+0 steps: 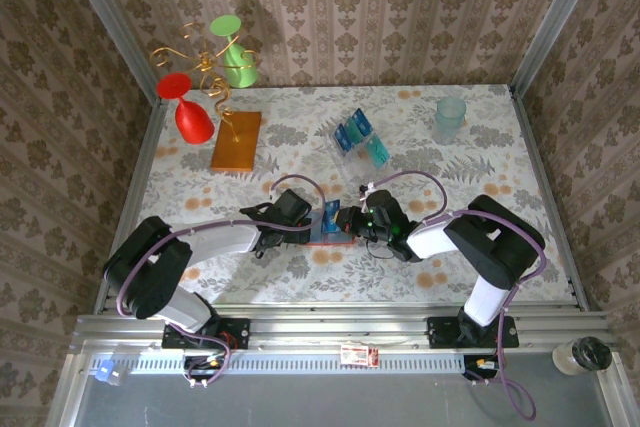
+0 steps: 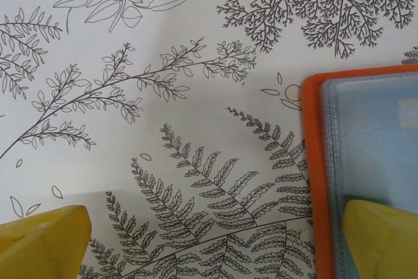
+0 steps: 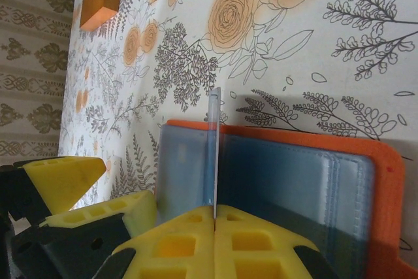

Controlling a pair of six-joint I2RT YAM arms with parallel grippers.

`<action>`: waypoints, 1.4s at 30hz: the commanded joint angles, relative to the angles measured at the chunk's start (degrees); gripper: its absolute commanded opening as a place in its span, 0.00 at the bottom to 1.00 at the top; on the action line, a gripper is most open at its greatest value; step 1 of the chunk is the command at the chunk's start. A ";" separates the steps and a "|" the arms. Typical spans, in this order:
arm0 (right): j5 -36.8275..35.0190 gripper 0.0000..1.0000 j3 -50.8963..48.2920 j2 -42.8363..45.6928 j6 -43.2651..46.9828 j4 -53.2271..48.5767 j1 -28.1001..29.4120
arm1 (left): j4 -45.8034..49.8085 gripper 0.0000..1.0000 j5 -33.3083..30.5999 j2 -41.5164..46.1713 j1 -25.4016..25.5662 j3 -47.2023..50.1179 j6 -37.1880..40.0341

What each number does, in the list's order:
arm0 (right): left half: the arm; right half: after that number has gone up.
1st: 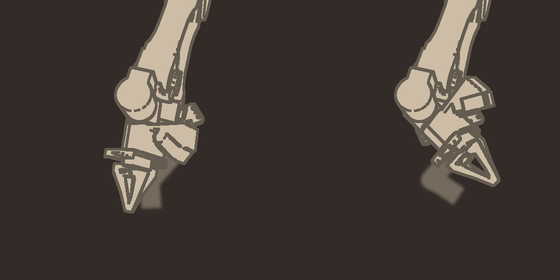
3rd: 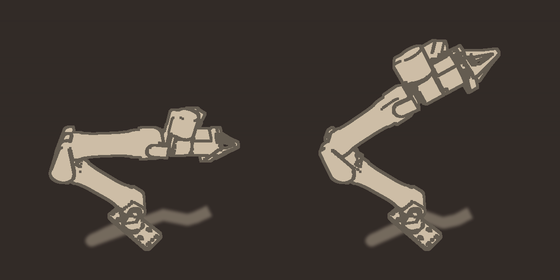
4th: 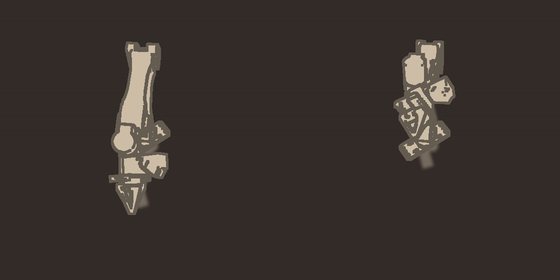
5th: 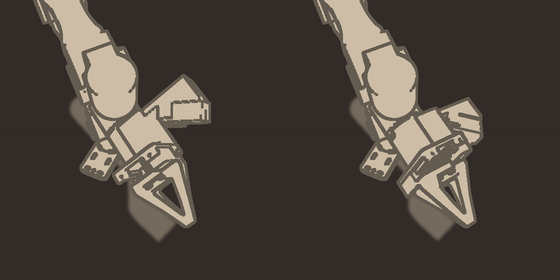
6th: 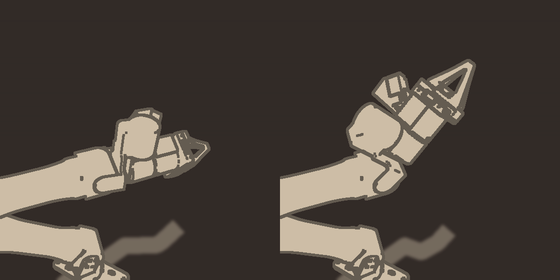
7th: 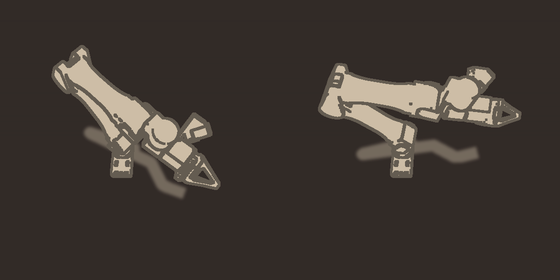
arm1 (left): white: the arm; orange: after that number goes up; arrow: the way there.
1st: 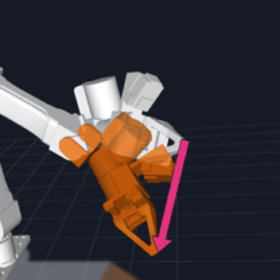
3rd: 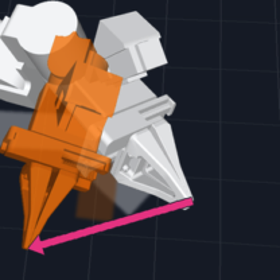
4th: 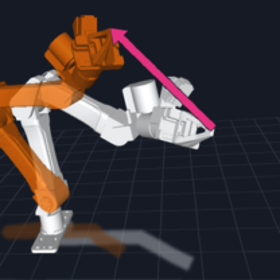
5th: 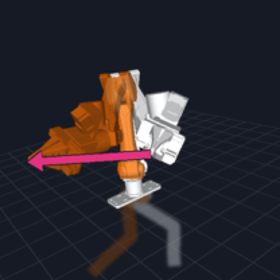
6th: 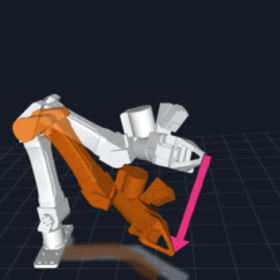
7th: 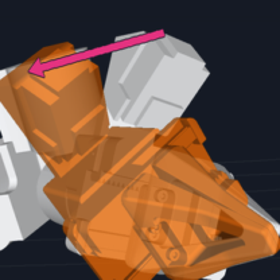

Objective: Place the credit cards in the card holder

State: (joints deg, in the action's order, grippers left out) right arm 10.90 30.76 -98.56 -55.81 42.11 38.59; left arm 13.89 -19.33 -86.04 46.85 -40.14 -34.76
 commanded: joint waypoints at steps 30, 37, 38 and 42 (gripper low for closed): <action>-1.46 0.00 -3.57 -1.46 -2.37 3.76 2.81 | 1.05 1.00 0.22 -0.53 0.35 0.46 -0.65; -2.15 0.00 -4.31 -1.80 -2.72 3.86 3.33 | 1.14 1.00 0.26 -0.55 0.27 0.15 -0.60; -2.28 0.00 -4.31 -1.87 -2.76 3.86 3.33 | 1.18 1.00 0.26 -0.54 0.34 0.19 -0.57; -2.72 0.00 -4.44 -2.32 -2.98 3.98 3.51 | 1.18 1.00 0.18 -0.54 0.34 0.15 -0.47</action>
State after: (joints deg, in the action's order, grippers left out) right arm 10.46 27.51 -99.26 -58.76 47.18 41.43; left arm 13.93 -19.33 -86.04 46.85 -40.14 -34.76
